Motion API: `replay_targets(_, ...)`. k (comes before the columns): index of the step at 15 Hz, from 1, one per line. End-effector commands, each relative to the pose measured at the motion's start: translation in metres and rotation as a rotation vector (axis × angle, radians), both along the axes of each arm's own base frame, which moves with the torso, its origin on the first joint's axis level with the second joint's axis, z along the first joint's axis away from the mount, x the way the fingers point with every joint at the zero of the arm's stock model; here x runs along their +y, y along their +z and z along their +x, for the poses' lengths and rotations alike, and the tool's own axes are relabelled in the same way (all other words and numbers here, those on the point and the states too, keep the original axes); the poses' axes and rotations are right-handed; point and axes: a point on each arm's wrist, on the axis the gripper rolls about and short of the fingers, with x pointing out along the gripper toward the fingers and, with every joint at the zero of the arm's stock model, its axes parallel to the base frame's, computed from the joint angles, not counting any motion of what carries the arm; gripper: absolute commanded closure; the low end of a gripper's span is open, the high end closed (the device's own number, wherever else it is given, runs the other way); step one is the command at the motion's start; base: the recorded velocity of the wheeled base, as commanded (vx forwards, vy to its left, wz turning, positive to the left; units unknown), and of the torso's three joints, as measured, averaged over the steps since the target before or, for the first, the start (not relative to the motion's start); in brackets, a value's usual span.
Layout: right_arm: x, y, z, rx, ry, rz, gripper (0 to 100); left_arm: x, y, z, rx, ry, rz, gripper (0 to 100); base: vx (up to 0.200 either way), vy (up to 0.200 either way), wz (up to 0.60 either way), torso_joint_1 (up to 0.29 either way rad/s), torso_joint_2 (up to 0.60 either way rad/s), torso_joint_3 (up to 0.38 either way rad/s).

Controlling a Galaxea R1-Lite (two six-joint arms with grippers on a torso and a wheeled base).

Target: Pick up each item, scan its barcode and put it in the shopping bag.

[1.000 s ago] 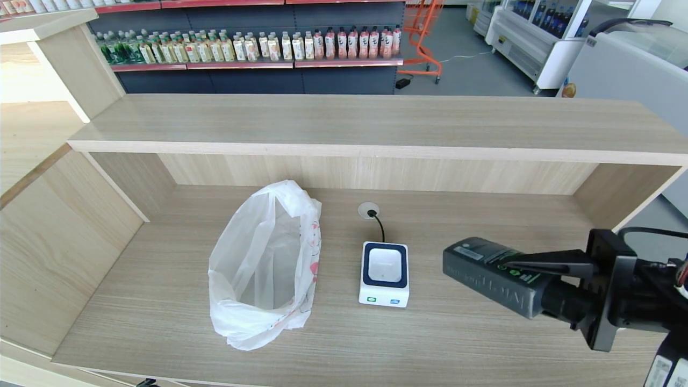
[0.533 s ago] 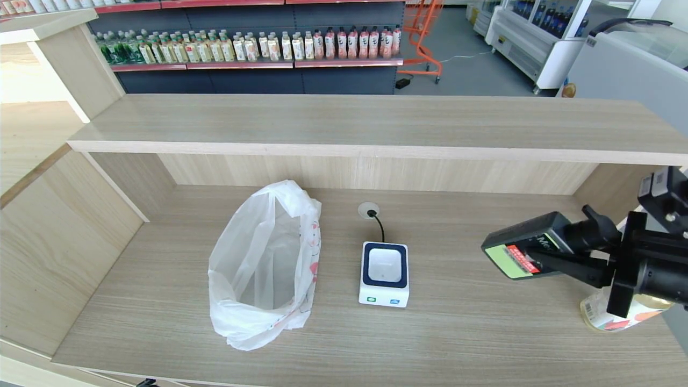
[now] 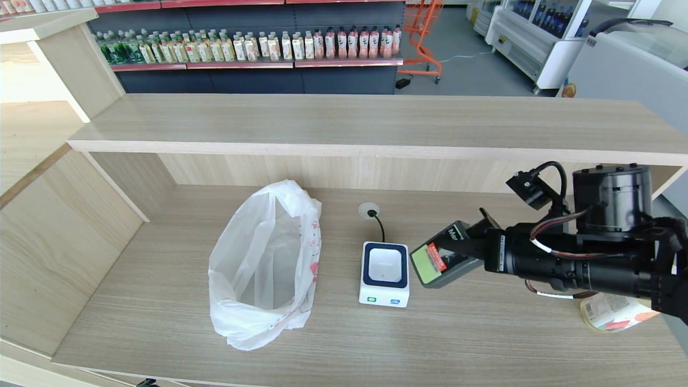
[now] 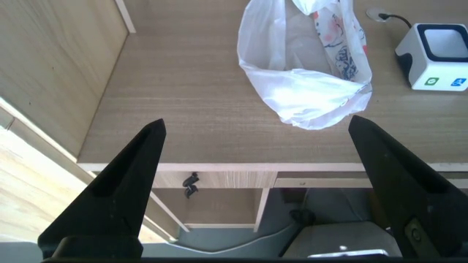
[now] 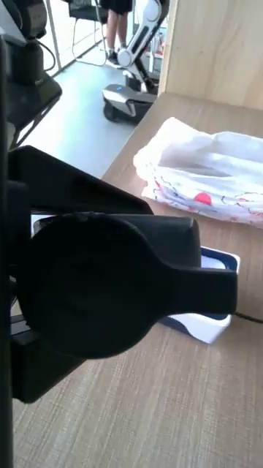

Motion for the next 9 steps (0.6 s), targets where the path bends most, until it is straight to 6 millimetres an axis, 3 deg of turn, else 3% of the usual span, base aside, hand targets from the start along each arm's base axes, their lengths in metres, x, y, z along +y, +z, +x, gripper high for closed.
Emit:
replay_targets(1,0.016,-0.032,0.025,0.094,-0.022,-0.052,100,0.000,0.000,0.000,0.000,0.000,0.000,0,0.000,0.000,0.00,0.000,0.00,0.000)
replay_targets(4,0.021,-0.045,0.035,0.122,-0.032,-0.077,100,0.000,0.000,0.000,0.002,0.000,0.000,0,0.000,0.000,0.00,0.000,0.00,0.000)
replay_targets(9,0.056,-0.047,0.043,0.070,0.044,-0.057,100,0.000,0.000,0.000,0.000,0.000,0.000,0,0.000,0.000,0.00,0.000,0.00,0.000)
